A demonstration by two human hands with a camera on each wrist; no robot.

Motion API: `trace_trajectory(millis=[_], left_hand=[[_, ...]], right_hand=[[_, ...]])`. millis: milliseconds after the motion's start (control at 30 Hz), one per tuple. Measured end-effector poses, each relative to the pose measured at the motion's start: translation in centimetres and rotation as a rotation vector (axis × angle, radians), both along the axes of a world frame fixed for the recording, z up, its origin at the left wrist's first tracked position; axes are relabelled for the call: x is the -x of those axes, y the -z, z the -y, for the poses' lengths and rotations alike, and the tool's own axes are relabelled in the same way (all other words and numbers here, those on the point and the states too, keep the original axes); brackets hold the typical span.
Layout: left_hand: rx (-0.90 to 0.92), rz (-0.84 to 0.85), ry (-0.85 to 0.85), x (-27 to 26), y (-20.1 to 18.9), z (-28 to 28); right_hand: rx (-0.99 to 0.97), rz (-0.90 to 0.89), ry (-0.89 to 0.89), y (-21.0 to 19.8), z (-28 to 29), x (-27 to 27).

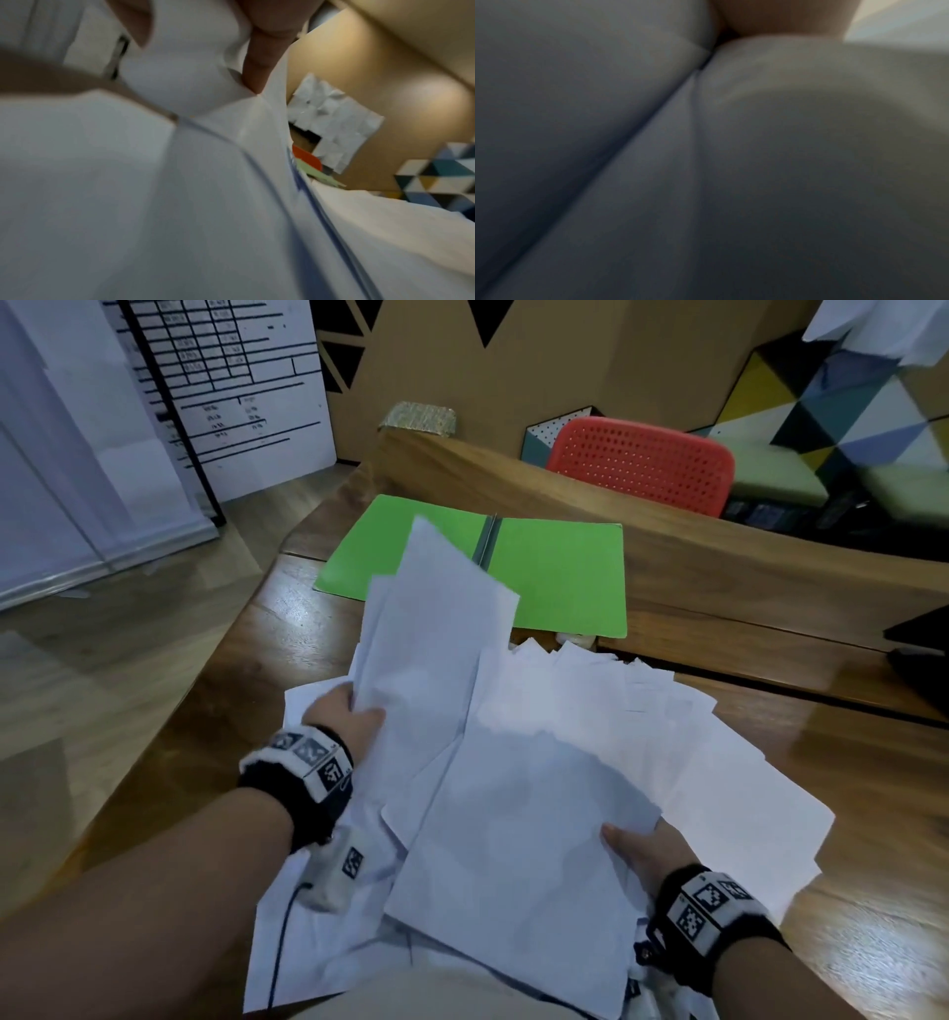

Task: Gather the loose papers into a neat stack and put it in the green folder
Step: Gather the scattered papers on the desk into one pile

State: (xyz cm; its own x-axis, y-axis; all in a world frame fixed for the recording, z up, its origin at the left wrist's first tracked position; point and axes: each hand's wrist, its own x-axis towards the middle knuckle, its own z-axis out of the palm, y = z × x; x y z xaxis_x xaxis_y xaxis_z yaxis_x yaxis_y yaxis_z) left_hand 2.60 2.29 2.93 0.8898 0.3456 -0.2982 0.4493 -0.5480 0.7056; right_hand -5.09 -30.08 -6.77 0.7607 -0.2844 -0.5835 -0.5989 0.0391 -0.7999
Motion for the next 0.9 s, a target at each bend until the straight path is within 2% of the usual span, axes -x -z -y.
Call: trace_trajectory(millis=[67, 167, 300, 367, 433, 500, 567, 633, 700, 800, 900], left_hand=[[0.076, 0.128, -0.001, -0.7, -2.2, -0.3], [0.181, 0.294, 0.035, -1.5, -5.2, -0.1], [0.418, 0.518, -0.134, -2.9, -9.0, -0.4], [0.489, 0.614, -0.18, -3.5, -10.6, -0.8], [0.471, 0.663, -0.151, -3.9, -11.7, -0.8], [0.373, 0.59, -0.056, -4.0, -11.4, -0.1], [0.268, 0.405, 0.094, -3.6, -9.5, 0.8], [0.28, 0.203, 0.245, -3.0, -6.1, 1.6], [0.226, 0.049, 0.307, -2.1, -2.0, 2.0], [-0.052, -0.12, 0.299, -0.1, 3.5, 3.1], [-0.206, -0.245, 0.541, 1.9, 6.5, 4.8]], right_hand=[[-0.004, -0.001, 0.008, -0.1, 0.1, 0.0], [-0.133, 0.025, 0.054, -0.2, -0.2, -0.1], [-0.268, 0.029, 0.093, -0.3, -0.5, -0.3], [-0.182, 0.007, 0.071, 0.0, -0.3, -0.3], [-0.069, -0.005, 0.056, -0.1, -0.3, -0.4], [-0.042, -0.015, 0.027, -0.3, -0.2, -0.4], [-0.106, 0.001, 0.005, -0.8, -0.1, -0.3], [-0.139, 0.018, -0.04, -1.8, -0.1, 0.2], [-0.14, 0.03, -0.057, -2.5, 0.2, 0.5], [-0.214, 0.02, 0.024, -2.6, 0.5, 0.4], [-0.243, -0.018, 0.033, -3.5, 0.0, 0.1]])
